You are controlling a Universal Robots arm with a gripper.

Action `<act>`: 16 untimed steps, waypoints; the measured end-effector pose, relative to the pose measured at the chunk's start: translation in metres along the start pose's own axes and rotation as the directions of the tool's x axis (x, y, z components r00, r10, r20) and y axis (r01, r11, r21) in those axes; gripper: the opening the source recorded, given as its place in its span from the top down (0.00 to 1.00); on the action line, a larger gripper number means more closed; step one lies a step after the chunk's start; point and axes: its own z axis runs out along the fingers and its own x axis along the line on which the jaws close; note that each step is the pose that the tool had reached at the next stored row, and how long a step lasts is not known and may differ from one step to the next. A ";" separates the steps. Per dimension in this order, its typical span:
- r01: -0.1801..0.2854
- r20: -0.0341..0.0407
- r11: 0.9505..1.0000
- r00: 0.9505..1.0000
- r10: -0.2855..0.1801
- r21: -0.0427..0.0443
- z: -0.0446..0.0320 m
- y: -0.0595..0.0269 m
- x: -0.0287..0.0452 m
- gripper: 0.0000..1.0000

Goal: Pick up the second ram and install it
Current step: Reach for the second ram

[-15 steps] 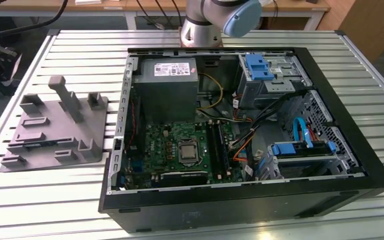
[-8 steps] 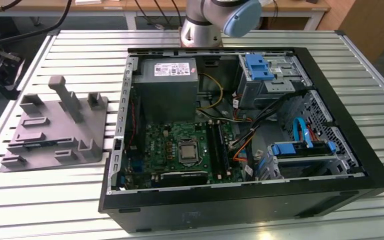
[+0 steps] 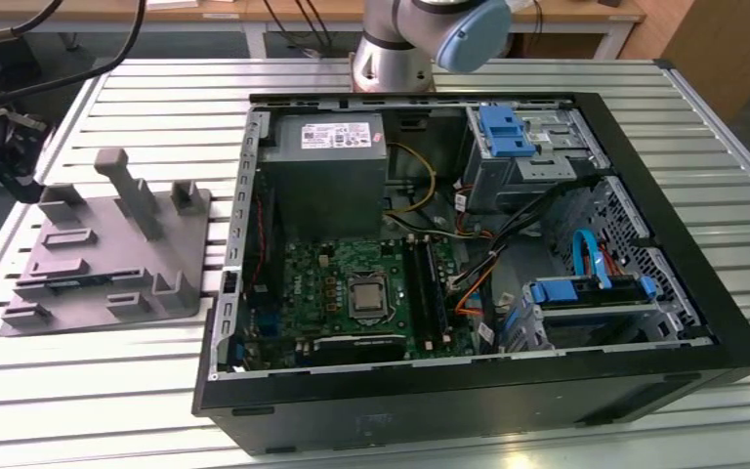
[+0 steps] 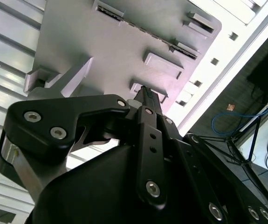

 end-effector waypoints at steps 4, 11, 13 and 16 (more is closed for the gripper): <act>0.000 0.000 1.000 1.000 0.000 0.000 0.0051 -0.0003 0.0000 0.90; 0.000 0.000 1.000 1.000 0.000 0.000 0.0122 -0.0007 0.0002 0.90; 0.000 0.000 1.000 1.000 0.000 0.000 0.0141 -0.0008 0.0002 0.90; 0.000 0.000 1.000 1.000 0.000 0.000 0.0168 -0.0010 0.0003 0.90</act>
